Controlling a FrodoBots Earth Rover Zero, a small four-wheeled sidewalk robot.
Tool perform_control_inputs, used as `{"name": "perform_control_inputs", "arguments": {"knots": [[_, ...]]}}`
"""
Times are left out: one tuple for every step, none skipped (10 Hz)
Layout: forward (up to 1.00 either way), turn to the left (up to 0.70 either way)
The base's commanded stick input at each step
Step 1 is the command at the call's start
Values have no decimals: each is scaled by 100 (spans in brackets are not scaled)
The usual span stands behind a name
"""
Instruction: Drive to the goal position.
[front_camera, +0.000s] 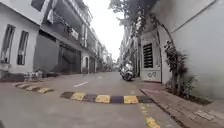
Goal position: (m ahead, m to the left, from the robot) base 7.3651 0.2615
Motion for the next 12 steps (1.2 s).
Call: {"name": "perform_control_inputs", "arguments": {"knots": [[49,0],[49,0],[49,0],[49,0],[49,0],[49,0],[49,0],[49,-40],[49,-48],[49,-49],[49,-47],[49,-16]]}}
